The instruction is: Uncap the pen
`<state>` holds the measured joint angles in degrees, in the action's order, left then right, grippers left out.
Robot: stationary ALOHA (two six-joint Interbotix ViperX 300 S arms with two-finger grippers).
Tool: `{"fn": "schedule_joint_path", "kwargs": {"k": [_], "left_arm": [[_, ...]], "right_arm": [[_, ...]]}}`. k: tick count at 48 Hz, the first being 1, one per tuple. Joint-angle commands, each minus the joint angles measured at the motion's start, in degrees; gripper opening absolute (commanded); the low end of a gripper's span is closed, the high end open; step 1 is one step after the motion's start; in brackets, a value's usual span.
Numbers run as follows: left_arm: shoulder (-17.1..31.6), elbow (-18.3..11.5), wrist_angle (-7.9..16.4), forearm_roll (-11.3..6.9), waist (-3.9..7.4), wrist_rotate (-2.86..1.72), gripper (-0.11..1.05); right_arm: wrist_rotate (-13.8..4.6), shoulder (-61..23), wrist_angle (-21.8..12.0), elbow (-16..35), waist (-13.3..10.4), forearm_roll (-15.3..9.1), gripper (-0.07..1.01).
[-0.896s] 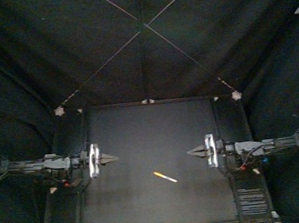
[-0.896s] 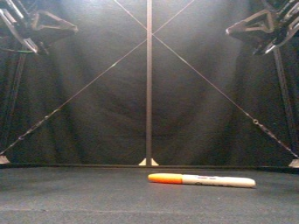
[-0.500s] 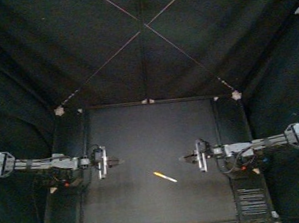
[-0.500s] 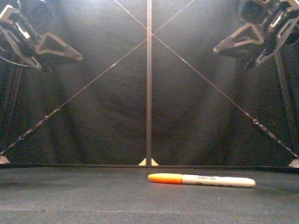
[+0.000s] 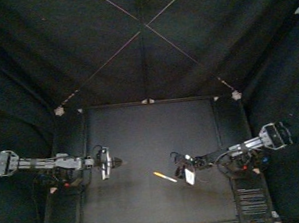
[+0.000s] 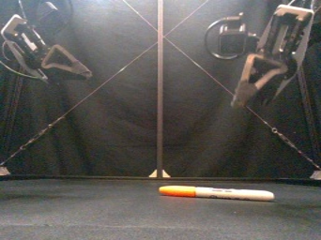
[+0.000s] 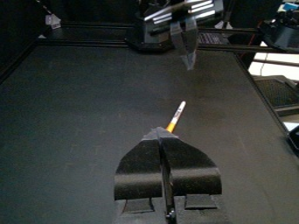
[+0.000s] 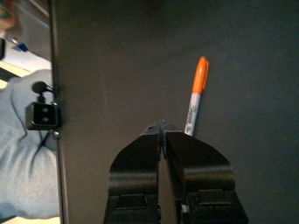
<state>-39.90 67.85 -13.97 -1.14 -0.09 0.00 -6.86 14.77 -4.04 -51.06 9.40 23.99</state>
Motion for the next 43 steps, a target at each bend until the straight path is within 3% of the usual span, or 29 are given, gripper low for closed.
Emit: {"fn": "schedule_joint_path", "kwargs": {"k": [1,7,13,20,30,43], "left_arm": [[0.0,-1.1,-0.3,-0.09,-0.18,-0.09,-0.03],[0.0,-0.9,-0.3,-0.09,-0.09,-0.09,-0.03],[0.0,-0.8,-0.3,-0.09,-0.09,-0.09,-0.03],[0.0,-0.5,-0.3,-0.09,-0.09,-0.09,-0.02],[0.0,-0.1,-0.3,-0.09,-0.09,-0.09,-0.01],[0.0,0.2,-0.3,-0.18,-0.18,-0.18,0.26]], "right_arm": [[0.09,-2.9,-0.5,2.5,0.7,0.8,0.43],[0.09,-7.6,-0.8,4.7,1.2,0.3,0.71],[0.09,-11.1,-1.8,6.3,1.0,-1.8,0.87],[0.09,-14.1,-3.2,7.8,0.4,-4.0,0.88],[0.0,-15.2,-3.4,8.3,-3.4,-5.9,0.88],[0.09,-16.9,-3.5,8.3,-5.6,-6.0,0.88]]}}
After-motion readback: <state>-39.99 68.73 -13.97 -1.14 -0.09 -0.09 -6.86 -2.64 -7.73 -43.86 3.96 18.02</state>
